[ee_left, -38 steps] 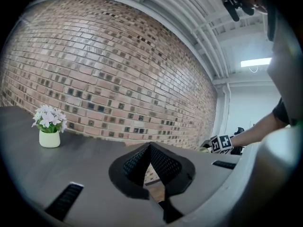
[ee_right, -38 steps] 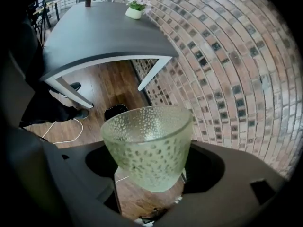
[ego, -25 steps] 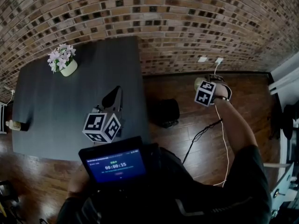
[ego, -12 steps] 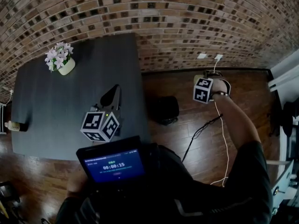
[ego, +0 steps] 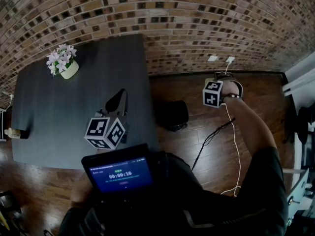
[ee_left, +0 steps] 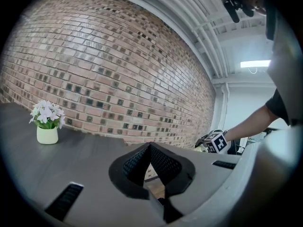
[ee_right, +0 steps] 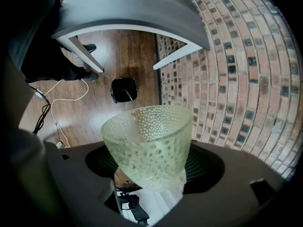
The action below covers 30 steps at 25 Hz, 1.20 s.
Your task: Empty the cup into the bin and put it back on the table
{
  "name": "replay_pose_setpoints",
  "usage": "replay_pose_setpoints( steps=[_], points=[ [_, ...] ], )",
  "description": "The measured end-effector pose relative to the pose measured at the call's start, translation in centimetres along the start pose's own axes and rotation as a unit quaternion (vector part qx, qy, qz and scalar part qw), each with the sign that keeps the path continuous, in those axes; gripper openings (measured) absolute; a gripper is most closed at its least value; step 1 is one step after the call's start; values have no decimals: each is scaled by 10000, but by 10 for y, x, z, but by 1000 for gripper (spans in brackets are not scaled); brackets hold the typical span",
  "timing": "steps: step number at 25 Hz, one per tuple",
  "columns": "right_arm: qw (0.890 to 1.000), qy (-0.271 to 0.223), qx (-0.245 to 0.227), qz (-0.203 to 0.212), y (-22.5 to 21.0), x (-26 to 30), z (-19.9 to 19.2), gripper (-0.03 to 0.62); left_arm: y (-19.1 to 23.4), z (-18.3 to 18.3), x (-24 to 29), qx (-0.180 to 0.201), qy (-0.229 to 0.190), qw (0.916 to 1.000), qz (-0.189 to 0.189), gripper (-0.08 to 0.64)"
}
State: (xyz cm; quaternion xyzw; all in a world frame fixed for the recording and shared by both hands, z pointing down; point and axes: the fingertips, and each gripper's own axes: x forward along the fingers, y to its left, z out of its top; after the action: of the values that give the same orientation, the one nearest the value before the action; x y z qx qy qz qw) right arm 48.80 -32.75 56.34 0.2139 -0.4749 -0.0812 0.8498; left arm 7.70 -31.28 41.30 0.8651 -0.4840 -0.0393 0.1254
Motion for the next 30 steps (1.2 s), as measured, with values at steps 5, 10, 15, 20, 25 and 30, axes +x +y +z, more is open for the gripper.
replay_pose_setpoints(
  steps=[5,10,15,20,25,30],
  points=[
    [9995,115,-275,-54,1,1,3,391,1,-2,1,8,24,10000,-3,-8],
    [10000,-13,-93,-28,0,1,7,391,0,-2,0,-22,24,10000,-8,-8],
    [9984,-242,506,64,0,2,4,391,3,-1,-2,-20,24,10000,7,-8],
    [9983,-220,533,33,8,2,0,391,1,1,-6,28,25,10000,-10,-8],
    [9953,-419,870,33,7,-5,2,391,-2,5,-12,62,17,10000,-55,-8],
    [9678,-1203,2208,104,5,-17,10,391,-1,11,-20,77,-31,9999,-68,-8]
  ],
)
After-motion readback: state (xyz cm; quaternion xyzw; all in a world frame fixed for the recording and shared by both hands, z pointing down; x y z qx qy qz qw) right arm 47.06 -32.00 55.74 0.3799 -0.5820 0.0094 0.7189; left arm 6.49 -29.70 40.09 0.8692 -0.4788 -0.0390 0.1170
